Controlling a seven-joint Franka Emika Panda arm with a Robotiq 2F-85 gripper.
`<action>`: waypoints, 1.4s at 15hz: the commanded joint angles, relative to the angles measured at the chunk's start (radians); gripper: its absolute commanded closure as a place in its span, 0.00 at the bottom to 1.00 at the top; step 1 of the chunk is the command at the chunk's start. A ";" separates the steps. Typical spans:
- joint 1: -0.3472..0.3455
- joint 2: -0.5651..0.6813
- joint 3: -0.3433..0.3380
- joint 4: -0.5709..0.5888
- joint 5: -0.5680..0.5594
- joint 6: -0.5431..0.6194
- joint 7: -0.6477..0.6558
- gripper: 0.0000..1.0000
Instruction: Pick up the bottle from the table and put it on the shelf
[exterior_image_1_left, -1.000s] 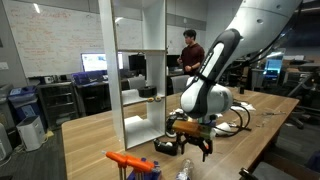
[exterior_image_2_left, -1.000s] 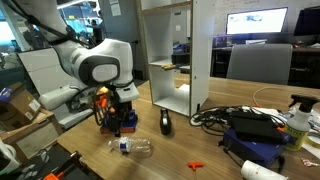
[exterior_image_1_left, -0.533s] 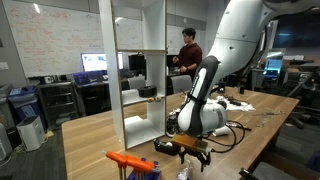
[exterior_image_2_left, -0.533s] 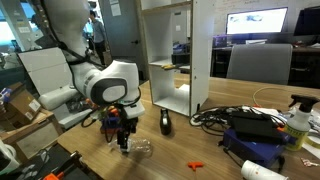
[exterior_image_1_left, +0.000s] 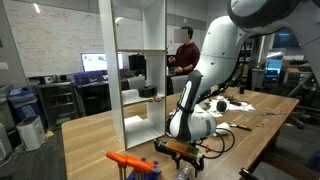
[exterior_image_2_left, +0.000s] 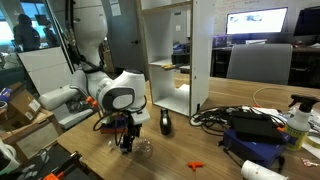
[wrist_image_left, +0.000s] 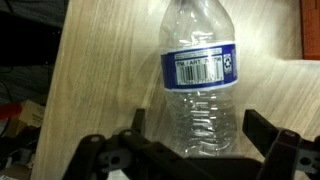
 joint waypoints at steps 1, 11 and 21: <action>0.000 0.092 0.010 0.056 0.035 0.030 -0.077 0.00; 0.056 0.063 -0.041 0.062 0.017 -0.003 -0.144 0.99; 0.241 -0.296 -0.307 -0.016 -0.262 -0.219 0.014 0.94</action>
